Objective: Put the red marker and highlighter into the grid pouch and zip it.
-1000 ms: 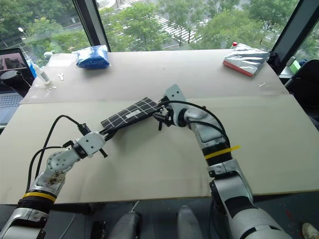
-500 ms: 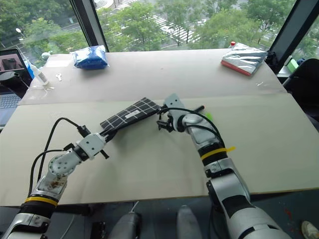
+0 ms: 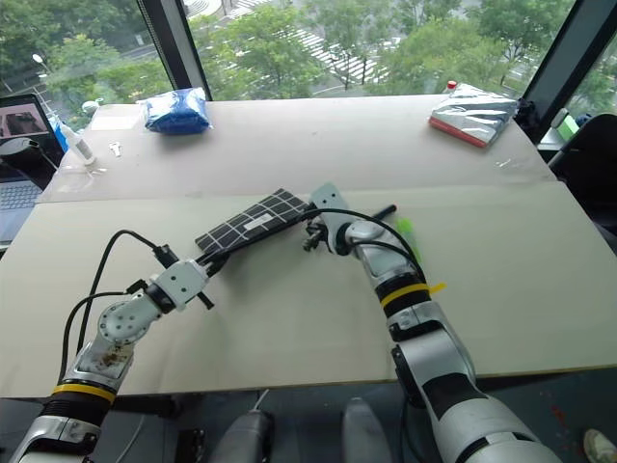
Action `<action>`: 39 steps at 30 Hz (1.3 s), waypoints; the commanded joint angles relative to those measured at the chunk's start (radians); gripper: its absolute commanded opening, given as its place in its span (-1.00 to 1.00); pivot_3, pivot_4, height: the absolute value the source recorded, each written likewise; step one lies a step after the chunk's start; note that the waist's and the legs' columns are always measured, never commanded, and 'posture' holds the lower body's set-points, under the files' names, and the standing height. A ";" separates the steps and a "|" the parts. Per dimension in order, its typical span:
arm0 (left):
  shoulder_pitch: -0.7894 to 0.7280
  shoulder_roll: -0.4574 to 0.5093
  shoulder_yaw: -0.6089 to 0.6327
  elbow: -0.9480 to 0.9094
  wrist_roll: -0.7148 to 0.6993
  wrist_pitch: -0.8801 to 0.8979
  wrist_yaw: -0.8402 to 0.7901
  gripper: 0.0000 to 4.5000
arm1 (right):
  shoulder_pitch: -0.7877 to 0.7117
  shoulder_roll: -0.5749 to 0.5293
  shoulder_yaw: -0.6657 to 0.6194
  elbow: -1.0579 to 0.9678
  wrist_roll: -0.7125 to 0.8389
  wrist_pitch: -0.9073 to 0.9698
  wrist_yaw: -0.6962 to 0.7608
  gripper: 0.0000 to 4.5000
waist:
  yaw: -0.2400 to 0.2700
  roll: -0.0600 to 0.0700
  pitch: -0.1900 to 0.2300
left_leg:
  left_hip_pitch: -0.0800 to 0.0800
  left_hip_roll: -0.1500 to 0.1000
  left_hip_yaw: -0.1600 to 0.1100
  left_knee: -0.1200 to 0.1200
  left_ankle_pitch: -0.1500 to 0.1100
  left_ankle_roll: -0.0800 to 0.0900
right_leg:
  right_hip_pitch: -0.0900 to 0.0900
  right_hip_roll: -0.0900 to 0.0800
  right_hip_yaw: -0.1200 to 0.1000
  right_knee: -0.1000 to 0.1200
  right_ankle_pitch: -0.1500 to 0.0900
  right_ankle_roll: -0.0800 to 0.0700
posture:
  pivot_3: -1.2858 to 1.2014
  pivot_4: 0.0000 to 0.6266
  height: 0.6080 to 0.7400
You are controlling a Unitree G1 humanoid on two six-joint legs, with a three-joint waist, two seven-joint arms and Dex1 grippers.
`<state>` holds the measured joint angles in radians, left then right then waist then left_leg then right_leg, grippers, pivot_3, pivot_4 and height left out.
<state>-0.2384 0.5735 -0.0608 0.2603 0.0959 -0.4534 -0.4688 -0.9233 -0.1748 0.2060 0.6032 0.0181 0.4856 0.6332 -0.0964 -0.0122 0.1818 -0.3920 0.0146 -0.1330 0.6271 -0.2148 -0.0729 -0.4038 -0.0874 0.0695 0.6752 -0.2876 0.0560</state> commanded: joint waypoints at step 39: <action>0.008 -0.068 0.029 -0.118 -0.107 0.060 -0.053 -1.00 | 0.466 -0.447 -0.314 -0.857 0.195 0.383 0.013 0.27 | 0.045 -0.001 0.000 | -0.001 -0.002 0.000 0.004 0.002 -0.001 | 0.003 -0.002 0.000 0.000 0.001 0.001 | 0.03 -0.52 1.00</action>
<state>-0.2287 0.5073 -0.0515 0.1870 0.0277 -0.4002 -0.5090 -0.4807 -0.6028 -0.0933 -0.2862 0.2784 0.9391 0.7177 -0.0511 -0.0134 0.1819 -0.3924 0.0129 -0.1324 0.6313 -0.2129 -0.0740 -0.4011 -0.0891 0.0690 0.6749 -0.2863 0.0573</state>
